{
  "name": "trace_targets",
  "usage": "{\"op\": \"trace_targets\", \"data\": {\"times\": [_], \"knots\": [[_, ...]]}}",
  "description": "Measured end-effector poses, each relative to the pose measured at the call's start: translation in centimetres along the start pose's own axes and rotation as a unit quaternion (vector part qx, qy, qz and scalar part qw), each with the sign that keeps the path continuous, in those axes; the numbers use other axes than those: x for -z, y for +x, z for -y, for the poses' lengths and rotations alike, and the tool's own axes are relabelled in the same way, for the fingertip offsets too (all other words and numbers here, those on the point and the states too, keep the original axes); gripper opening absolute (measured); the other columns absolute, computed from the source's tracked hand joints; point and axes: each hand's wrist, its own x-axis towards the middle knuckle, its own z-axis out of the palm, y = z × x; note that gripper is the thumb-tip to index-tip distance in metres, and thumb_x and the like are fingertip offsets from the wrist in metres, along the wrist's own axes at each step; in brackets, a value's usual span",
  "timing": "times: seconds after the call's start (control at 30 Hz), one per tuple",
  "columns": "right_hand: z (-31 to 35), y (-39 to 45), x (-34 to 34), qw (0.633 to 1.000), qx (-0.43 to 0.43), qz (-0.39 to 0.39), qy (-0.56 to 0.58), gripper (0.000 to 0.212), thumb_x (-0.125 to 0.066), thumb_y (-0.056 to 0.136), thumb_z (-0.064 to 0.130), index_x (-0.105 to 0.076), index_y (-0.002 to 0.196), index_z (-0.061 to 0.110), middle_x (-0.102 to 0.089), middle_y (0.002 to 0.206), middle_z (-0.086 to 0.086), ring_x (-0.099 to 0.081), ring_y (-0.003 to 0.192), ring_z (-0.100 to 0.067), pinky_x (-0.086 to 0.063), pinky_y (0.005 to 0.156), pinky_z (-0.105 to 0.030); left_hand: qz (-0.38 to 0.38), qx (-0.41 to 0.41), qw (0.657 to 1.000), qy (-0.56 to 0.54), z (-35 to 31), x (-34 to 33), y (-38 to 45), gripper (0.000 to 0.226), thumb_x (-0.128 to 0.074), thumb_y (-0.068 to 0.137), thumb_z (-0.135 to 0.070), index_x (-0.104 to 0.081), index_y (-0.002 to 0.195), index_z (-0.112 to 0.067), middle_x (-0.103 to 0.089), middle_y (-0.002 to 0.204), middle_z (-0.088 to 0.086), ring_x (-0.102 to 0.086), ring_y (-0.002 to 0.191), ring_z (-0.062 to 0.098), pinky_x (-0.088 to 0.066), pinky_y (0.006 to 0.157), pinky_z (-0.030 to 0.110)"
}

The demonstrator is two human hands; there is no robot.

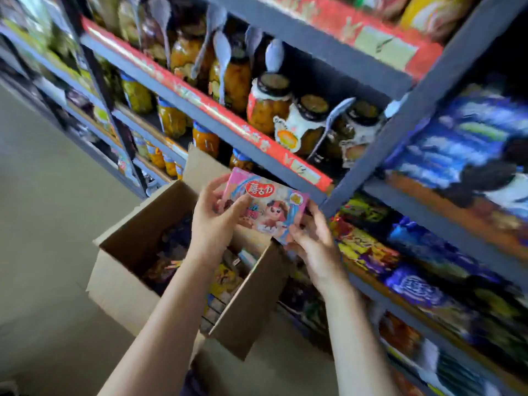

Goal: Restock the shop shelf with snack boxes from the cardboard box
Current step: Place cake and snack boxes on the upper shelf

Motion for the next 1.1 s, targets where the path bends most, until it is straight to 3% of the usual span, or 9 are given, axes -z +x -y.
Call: {"op": "trace_targets", "data": {"times": [0.13,0.2,0.4,0.5,0.6,0.73,0.83,1.0,1.1], "knots": [[8.8,-6.5,7.2,0.993,0.115,-0.017,-0.012,0.050,-0.059,0.095,0.004,-0.047,0.135,0.031,-0.071,0.114,0.015,-0.066,0.108,-0.003,-0.053,0.079,-0.019,0.067,-0.088,0.993,-0.052,-5.4,-9.7,-6.4,0.038,-0.068,0.090,-0.001,-0.056,0.123,-0.014,-0.071,0.111,0.013,-0.071,0.099,0.022,-0.058,0.083,0.036],[12.6,-9.5,10.5,0.980,0.179,-0.060,-0.058,0.056,-0.068,0.093,0.013,-0.043,0.139,0.032,-0.071,0.117,0.013,-0.066,0.110,-0.007,-0.052,0.090,-0.029,0.112,-0.129,0.983,-0.071,-7.6,-14.0,-9.4,0.036,-0.065,0.090,-0.002,-0.057,0.121,-0.018,-0.072,0.107,0.003,-0.071,0.096,0.013,-0.056,0.078,0.025],[23.0,-18.2,18.7,0.905,0.338,-0.206,-0.160,0.068,-0.081,0.079,0.032,-0.042,0.134,0.039,-0.066,0.125,0.006,-0.065,0.113,-0.013,-0.050,0.100,-0.049,0.226,-0.259,0.939,-0.025,-13.3,-24.9,-15.6,0.051,-0.078,0.084,-0.022,-0.055,0.130,-0.021,-0.068,0.118,0.011,-0.068,0.106,0.027,-0.057,0.081,0.034],[26.9,-21.4,22.2,0.871,0.378,-0.246,-0.195,0.074,-0.082,0.080,0.024,-0.038,0.139,0.037,-0.060,0.127,0.021,-0.063,0.115,-0.006,-0.049,0.102,-0.041,0.270,-0.317,0.909,-0.002,-15.9,-29.7,-17.6,0.058,-0.079,0.082,-0.017,-0.053,0.133,-0.014,-0.071,0.112,0.002,-0.068,0.102,0.016,-0.055,0.083,0.030],[30.3,-23.9,25.2,0.833,0.404,-0.290,-0.245,0.074,-0.082,0.079,0.020,-0.040,0.138,0.033,-0.054,0.114,0.043,-0.058,0.107,0.012,-0.047,0.092,-0.016,0.308,-0.366,0.878,0.004,-17.8,-33.9,-19.0,0.057,-0.076,0.083,-0.022,-0.050,0.134,-0.024,-0.070,0.116,0.004,-0.068,0.105,0.024,-0.054,0.090,0.043],[33.5,-26.1,29.5,0.751,0.422,-0.369,-0.349,0.064,-0.081,0.081,0.024,-0.045,0.134,0.030,-0.050,0.124,0.018,-0.050,0.112,0.007,-0.040,0.091,-0.006,0.356,-0.417,0.836,0.029,-19.4,-39.7,-20.4,0.051,-0.075,0.084,-0.022,-0.048,0.125,-0.037,-0.068,0.115,-0.005,-0.068,0.105,0.017,-0.054,0.091,0.038],[35.1,-27.0,32.6,0.706,0.397,-0.424,-0.405,0.064,-0.078,0.083,0.027,-0.044,0.138,0.029,-0.041,0.123,0.010,-0.044,0.101,0.012,-0.037,0.081,0.001,0.373,-0.433,0.818,0.061,-19.7,-44.2,-20.9,0.050,-0.076,0.085,-0.012,-0.047,0.122,-0.029,-0.067,0.112,-0.008,-0.067,0.100,0.009,-0.055,0.083,0.026],[36.3,-26.4,36.5,0.675,0.330,-0.460,-0.473,0.063,-0.074,0.087,0.032,-0.041,0.142,0.030,-0.042,0.132,0.000,-0.049,0.121,-0.019,-0.046,0.089,-0.030,0.324,-0.460,0.801,0.205,-18.9,-49.6,-20.5,0.052,-0.076,0.087,-0.024,-0.052,0.132,-0.016,-0.058,0.121,0.002,-0.051,0.109,0.009,-0.044,0.092,0.022],[36.4,-25.6,37.9,0.670,0.305,-0.467,-0.490,0.065,-0.071,0.089,0.037,-0.040,0.145,0.029,-0.039,0.135,-0.004,-0.042,0.128,-0.022,-0.045,0.094,-0.035,0.318,-0.455,0.796,0.243,-18.7,-51.1,-20.3,0.054,-0.072,0.090,-0.029,-0.051,0.136,-0.012,-0.056,0.128,0.006,-0.044,0.116,0.012,-0.033,0.088,0.013]]}}
